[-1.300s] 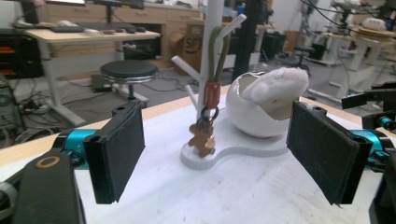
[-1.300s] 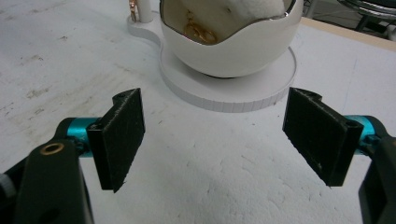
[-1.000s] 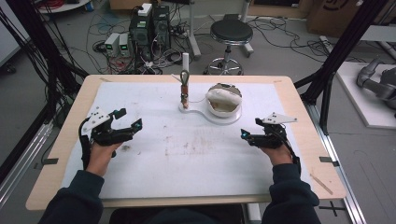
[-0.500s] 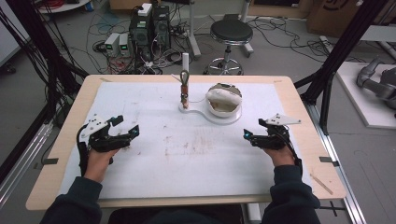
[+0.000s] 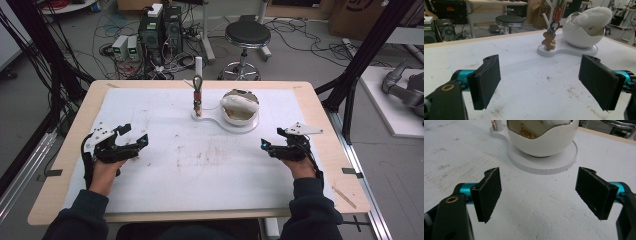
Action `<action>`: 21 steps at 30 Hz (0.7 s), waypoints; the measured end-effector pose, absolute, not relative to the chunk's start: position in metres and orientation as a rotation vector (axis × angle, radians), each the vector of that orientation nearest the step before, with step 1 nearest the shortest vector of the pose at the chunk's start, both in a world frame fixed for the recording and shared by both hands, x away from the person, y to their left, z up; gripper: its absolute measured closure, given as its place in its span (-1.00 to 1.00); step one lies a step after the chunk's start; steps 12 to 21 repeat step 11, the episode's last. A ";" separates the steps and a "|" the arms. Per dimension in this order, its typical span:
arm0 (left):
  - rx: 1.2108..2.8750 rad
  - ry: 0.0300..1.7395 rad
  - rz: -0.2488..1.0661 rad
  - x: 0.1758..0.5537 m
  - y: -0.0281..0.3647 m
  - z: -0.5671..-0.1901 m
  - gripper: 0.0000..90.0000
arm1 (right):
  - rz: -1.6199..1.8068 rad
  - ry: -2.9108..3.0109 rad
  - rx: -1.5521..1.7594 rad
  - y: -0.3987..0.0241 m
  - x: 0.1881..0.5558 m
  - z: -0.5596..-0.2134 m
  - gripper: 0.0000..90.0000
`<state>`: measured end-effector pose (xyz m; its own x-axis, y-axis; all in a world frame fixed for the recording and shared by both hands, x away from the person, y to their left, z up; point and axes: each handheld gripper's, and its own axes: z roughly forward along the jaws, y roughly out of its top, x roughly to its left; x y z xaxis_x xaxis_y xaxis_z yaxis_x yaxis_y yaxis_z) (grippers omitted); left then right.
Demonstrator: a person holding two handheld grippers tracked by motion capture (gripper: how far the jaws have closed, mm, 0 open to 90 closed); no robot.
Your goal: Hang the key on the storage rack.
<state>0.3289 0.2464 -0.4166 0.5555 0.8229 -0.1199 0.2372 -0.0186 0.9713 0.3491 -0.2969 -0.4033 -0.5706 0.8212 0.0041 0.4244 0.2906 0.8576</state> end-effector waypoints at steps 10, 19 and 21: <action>1.555 0.943 0.598 0.331 0.248 -0.417 -0.60 | 1.206 2.125 1.109 -0.299 0.350 -0.404 -0.53; 1.554 0.944 0.597 0.331 0.248 -0.417 -0.60 | 1.207 2.122 1.114 -0.299 0.350 -0.404 -0.53; 1.554 0.944 0.597 0.331 0.248 -0.417 -0.60 | 1.207 2.122 1.114 -0.299 0.350 -0.404 -0.53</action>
